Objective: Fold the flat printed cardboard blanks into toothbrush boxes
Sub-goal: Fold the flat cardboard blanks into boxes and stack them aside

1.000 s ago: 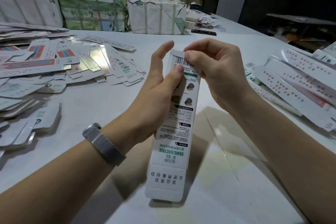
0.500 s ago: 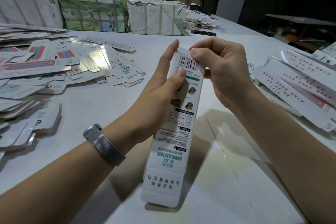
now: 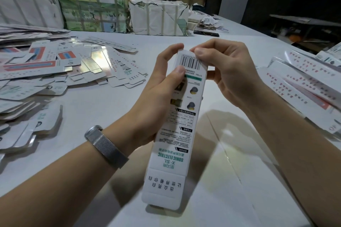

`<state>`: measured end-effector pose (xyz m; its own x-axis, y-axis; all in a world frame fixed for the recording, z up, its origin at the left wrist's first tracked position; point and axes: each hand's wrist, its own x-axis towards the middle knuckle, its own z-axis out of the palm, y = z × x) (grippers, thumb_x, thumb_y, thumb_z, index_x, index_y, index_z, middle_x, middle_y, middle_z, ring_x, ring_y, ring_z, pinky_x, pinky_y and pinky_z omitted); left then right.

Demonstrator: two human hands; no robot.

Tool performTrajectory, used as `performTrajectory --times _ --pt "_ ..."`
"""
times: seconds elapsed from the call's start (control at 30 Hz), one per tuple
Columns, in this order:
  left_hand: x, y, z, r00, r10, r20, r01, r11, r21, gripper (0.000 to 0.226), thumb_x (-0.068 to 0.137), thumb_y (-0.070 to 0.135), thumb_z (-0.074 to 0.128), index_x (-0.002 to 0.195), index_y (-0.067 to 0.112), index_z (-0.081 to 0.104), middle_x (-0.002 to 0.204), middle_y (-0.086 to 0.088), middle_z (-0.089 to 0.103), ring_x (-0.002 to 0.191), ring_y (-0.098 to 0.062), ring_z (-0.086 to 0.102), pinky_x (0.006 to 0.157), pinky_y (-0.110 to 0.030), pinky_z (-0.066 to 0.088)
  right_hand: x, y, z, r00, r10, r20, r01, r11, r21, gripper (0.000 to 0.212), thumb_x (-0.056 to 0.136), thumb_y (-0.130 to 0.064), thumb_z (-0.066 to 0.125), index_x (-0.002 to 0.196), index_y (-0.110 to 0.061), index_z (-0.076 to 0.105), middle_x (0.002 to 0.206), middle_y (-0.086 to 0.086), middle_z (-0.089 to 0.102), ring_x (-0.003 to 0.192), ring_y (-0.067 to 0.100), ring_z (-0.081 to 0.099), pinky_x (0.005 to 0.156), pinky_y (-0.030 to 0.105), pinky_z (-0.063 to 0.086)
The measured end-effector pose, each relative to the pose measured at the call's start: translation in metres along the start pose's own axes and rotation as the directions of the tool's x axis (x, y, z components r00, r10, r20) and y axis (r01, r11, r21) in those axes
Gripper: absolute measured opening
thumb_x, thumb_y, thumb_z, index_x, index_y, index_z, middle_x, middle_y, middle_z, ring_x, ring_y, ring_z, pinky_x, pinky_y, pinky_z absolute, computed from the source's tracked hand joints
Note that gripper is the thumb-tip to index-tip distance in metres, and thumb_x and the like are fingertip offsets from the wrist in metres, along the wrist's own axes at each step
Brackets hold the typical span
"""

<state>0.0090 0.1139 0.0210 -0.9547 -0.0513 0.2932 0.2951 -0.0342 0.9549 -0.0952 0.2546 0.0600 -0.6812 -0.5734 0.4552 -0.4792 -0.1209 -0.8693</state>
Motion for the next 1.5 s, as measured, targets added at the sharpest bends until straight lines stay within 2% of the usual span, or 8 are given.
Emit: performTrajectory --times 0.2,0.37,0.73,1.0,1.1,1.2,1.33,1.5 --pt "0.000 0.002 0.002 0.998 -0.028 0.053 0.031 0.997 -0.066 0.032 0.107 0.033 0.036 0.132 0.053 0.039 0.096 -0.025 0.067 0.074 -0.029 0.071 0.058 -0.038 0.058 0.000 -0.006 -0.014 0.995 -0.006 0.101 0.006 1.000 0.002 0.013 0.093 -0.014 0.058 0.084 -0.007 0.063 0.083 0.002 0.071 0.089 0.029 0.069 0.072 0.045 0.059" --pt "-0.001 0.002 -0.002 0.995 -0.021 0.102 0.029 0.997 -0.068 0.029 0.107 0.030 0.033 0.133 0.043 0.037 0.090 -0.017 0.069 0.071 -0.026 0.071 0.054 -0.033 0.056 0.000 -0.007 -0.019 0.986 0.008 0.169 -0.009 1.000 0.003 0.010 0.093 -0.013 0.059 0.086 -0.007 0.064 0.085 0.000 0.072 0.091 0.029 0.069 0.073 0.046 0.058" --pt "0.000 0.003 -0.003 0.996 0.035 -0.086 -0.032 0.998 0.045 0.023 0.107 0.035 0.034 0.125 0.048 0.040 0.091 -0.011 0.067 0.077 -0.029 0.067 0.060 -0.040 0.061 -0.002 0.005 0.005 0.992 0.089 0.084 -0.104 0.976 0.193 0.035 0.105 -0.027 0.039 0.102 -0.010 0.068 0.094 0.002 0.070 0.096 0.019 0.065 0.082 0.038 0.055" --pt "0.006 0.009 -0.001 0.981 0.065 -0.182 -0.073 0.997 -0.035 0.026 0.108 0.033 0.031 0.132 0.044 0.033 0.094 0.004 0.071 0.084 -0.023 0.066 0.079 -0.057 0.057 -0.005 0.007 0.023 0.971 0.202 0.127 -0.238 0.845 0.478 0.044 0.101 -0.046 0.038 0.134 -0.025 0.058 0.130 -0.001 0.063 0.117 0.019 0.058 0.101 0.040 0.047" --pt "0.007 0.011 -0.007 0.975 0.085 -0.207 -0.111 0.987 -0.120 0.035 0.108 0.027 0.029 0.140 0.043 0.025 0.130 -0.003 0.060 0.096 -0.021 0.069 0.083 -0.047 0.056 -0.004 0.010 0.029 0.978 0.192 0.082 -0.208 0.934 0.290 0.048 0.094 -0.043 0.051 0.141 -0.032 0.047 0.132 -0.004 0.059 0.121 0.019 0.058 0.103 0.048 0.047" --pt "0.007 0.010 -0.007 0.973 0.130 -0.192 -0.160 0.975 -0.152 0.050 0.104 0.024 0.033 0.147 0.045 0.015 0.155 -0.006 0.036 0.120 -0.029 0.062 0.089 -0.049 0.056 -0.006 0.009 0.031 0.983 0.164 0.078 -0.163 0.986 -0.020 0.066 0.080 -0.038 0.066 0.143 -0.033 0.047 0.126 -0.003 0.055 0.111 0.016 0.063 0.095 0.041 0.054" --pt "0.013 0.002 -0.004 0.978 0.141 -0.155 -0.165 0.975 -0.152 0.064 0.089 0.030 0.043 0.139 0.062 0.019 0.158 0.000 0.031 0.126 -0.024 0.057 0.087 -0.044 0.057 -0.009 0.006 0.028 0.991 0.126 0.037 -0.107 0.937 -0.333 0.064 0.078 -0.025 0.075 0.137 -0.036 0.055 0.115 -0.007 0.054 0.092 0.003 0.061 0.068 0.013 0.052" --pt "0.020 -0.006 -0.010 0.977 0.056 -0.205 -0.074 0.994 -0.084 0.044 0.088 0.046 0.051 0.110 0.082 0.039 0.147 0.008 0.042 0.136 -0.015 0.042 0.103 -0.056 0.043 0.007 -0.012 -0.021 0.952 -0.013 -0.306 -0.176 0.795 -0.581 0.057 0.075 -0.025 0.076 0.131 -0.032 0.063 0.122 -0.008 0.059 0.102 0.008 0.060 0.086 0.031 0.056"
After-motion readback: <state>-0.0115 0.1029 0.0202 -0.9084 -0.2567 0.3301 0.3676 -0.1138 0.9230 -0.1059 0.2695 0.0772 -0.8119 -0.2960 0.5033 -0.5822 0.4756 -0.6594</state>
